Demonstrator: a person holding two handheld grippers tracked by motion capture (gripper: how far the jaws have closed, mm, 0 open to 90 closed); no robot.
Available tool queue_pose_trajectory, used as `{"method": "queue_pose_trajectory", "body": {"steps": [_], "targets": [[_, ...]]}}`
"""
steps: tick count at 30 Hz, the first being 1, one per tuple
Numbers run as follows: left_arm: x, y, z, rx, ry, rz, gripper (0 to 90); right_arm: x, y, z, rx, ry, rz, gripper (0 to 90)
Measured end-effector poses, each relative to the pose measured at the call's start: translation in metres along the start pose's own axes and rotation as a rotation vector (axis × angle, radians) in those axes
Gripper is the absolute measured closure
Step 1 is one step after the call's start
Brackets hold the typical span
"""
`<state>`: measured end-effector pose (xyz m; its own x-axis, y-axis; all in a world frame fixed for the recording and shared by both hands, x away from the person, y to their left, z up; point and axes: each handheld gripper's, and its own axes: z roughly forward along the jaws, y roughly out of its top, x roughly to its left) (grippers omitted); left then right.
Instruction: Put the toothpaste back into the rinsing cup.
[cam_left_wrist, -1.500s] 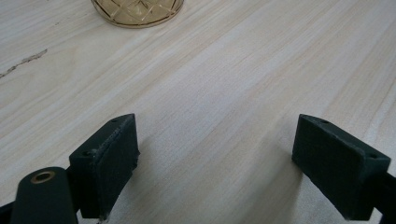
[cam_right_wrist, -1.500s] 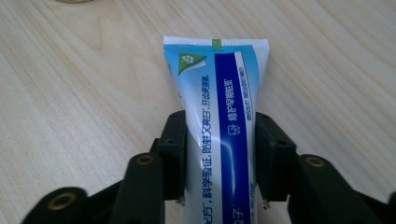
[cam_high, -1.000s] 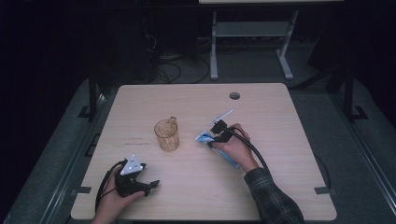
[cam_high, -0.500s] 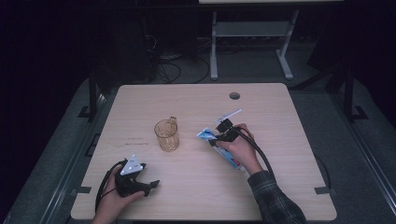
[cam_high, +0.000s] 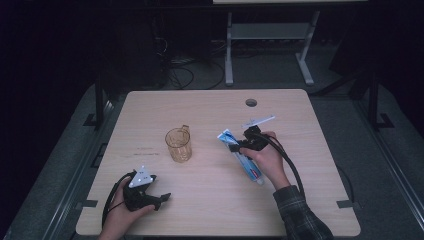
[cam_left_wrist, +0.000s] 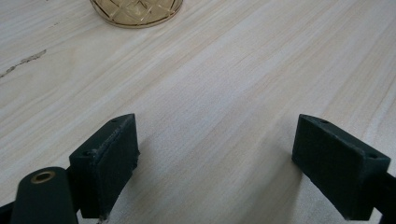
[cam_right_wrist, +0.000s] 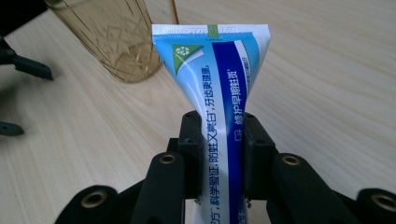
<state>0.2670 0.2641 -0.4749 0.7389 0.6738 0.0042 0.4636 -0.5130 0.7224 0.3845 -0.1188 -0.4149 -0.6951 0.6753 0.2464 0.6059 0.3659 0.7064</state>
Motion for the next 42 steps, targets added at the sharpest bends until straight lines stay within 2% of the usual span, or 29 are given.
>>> {"method": "queue_pose_trajectory", "body": {"steps": [7,22,31,42], "targets": [[0.000,0.000,0.000,-0.001,-0.001,0.000,13.7,-0.001,0.003,-0.017,-0.075,0.025,0.014,73.3],[0.000,0.000,0.000,-0.002,0.001,0.000,13.7,0.001,0.010,-0.041,-0.225,0.076,-0.008,73.3],[0.000,0.000,0.000,-0.001,0.001,0.001,13.7,0.004,0.017,-0.048,-0.280,0.092,-0.022,73.3],[0.000,0.000,0.000,-0.001,0.000,0.002,13.7,0.012,0.032,-0.051,-0.317,0.110,-0.043,73.3]]}}
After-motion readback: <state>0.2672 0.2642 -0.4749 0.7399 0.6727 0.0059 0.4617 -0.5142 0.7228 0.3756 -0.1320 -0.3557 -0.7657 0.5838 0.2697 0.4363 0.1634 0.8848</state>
